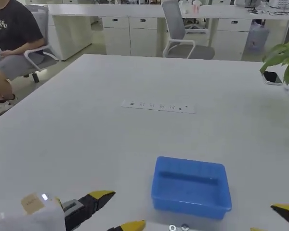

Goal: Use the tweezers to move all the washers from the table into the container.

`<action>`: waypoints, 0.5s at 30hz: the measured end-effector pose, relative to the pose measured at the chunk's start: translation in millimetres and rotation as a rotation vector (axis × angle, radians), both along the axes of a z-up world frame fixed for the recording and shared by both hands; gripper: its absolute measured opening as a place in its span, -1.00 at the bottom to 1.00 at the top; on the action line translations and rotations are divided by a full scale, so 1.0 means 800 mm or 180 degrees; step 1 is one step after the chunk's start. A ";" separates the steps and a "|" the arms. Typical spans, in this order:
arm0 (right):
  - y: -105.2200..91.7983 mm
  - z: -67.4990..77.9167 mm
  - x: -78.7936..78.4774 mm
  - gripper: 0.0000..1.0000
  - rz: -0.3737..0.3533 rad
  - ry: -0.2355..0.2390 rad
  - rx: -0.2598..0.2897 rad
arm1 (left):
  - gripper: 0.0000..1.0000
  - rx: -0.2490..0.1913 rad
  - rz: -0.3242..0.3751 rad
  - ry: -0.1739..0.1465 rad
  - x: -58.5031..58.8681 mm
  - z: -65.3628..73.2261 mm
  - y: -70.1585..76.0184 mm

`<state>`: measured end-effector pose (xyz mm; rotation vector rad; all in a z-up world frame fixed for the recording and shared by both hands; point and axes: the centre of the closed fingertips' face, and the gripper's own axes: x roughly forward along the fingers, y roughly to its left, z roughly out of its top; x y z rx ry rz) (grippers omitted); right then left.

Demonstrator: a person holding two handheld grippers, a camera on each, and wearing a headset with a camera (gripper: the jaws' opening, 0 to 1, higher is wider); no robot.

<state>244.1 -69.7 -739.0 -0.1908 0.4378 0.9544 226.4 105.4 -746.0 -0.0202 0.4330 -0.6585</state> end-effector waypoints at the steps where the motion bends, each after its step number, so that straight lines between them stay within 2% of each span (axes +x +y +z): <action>1: 0.008 -0.002 -0.003 -0.61 0.0082 0.0029 0.0010 | -0.22 0.0030 -0.0101 0.0041 -0.003 -0.004 -0.003; 2: 0.013 -0.004 -0.006 -0.66 0.0140 0.0064 0.0009 | -0.24 0.0115 -0.0233 0.0108 -0.006 -0.011 -0.006; 5: 0.021 -0.011 -0.010 -0.73 0.0223 0.0110 -0.0026 | -0.26 0.0346 -0.0533 0.0225 -0.013 -0.027 -0.012; 8: 0.024 -0.016 -0.015 -0.75 0.0273 0.0136 -0.0057 | -0.33 0.0328 -0.0760 0.0337 -0.016 -0.036 -0.019; 11: 0.023 -0.022 -0.022 -0.75 0.0299 0.0171 -0.0107 | -0.40 0.0580 -0.1038 0.0461 -0.019 -0.054 -0.018; 13: 0.020 -0.027 -0.025 -0.75 0.0309 0.0201 -0.0139 | -0.42 0.0645 -0.1081 0.0513 -0.016 -0.061 -0.019; 15: 0.019 -0.031 -0.028 -0.75 0.0307 0.0209 -0.0180 | -0.43 0.0803 -0.1265 0.0584 -0.021 -0.072 -0.019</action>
